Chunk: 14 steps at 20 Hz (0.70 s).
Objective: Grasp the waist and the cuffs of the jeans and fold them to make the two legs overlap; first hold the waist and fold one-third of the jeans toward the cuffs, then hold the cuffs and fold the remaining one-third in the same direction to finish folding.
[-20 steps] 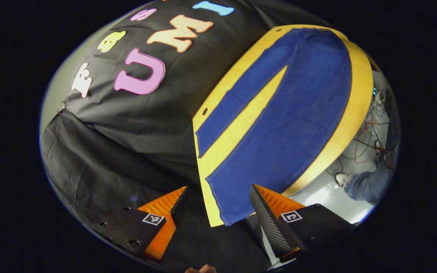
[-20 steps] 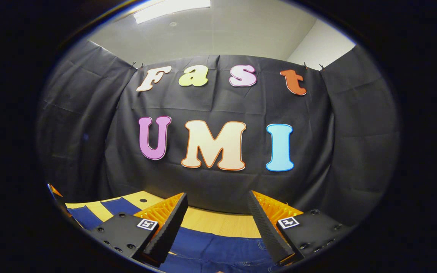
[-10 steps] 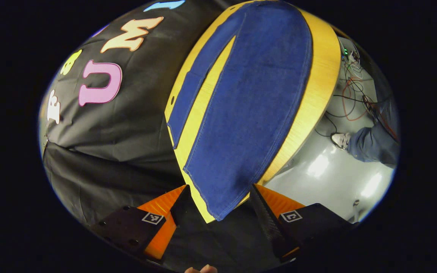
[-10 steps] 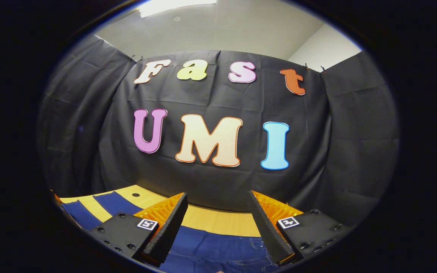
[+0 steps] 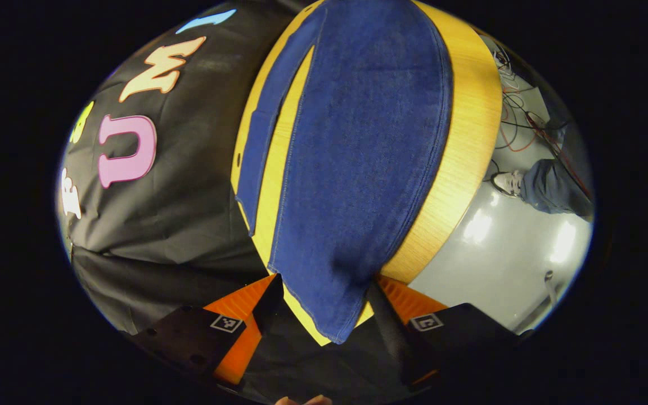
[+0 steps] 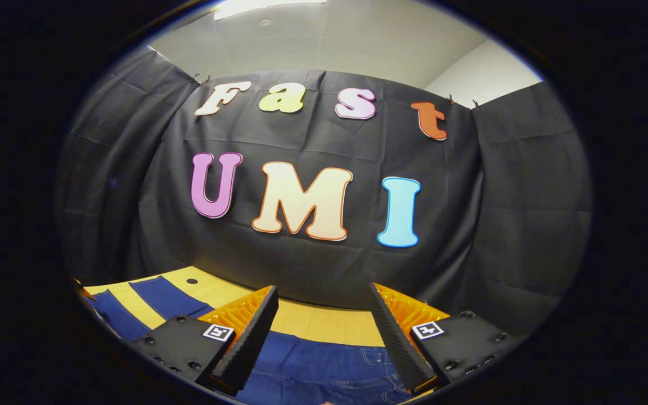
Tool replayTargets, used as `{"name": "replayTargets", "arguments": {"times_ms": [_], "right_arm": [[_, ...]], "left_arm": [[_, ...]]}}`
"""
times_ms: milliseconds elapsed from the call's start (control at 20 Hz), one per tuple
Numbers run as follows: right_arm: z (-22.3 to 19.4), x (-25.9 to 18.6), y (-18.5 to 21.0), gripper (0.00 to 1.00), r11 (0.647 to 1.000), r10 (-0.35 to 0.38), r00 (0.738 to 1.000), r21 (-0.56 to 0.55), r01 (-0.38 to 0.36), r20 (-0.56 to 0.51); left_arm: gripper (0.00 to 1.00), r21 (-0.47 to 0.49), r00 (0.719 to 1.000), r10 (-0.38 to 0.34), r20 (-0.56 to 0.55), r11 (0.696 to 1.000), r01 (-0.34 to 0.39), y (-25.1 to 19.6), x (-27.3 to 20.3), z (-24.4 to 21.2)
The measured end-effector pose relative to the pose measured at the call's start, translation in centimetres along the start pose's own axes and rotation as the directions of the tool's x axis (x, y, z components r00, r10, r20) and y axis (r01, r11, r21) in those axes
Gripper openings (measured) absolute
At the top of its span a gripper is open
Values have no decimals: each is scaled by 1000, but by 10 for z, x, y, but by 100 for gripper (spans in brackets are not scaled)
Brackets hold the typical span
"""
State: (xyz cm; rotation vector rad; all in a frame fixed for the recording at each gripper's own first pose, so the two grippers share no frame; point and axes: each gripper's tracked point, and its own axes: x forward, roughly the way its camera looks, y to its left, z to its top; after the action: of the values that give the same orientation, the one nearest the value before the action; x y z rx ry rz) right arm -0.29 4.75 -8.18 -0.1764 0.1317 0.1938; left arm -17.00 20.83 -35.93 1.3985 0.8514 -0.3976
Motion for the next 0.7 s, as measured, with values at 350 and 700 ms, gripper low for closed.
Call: {"name": "replayTargets", "arguments": {"times_ms": [350,700], "right_arm": [[-33,-19,-33,100,993,-74,996,-93,69,-55],[-84,-48,-48,100,929,-9,992,-367,-39,-127]], "left_arm": [[13,53,995,-100,-12,994,101,-15,23,3],[0,1,991,-125,-55,992,125,-18,18,0]]}}
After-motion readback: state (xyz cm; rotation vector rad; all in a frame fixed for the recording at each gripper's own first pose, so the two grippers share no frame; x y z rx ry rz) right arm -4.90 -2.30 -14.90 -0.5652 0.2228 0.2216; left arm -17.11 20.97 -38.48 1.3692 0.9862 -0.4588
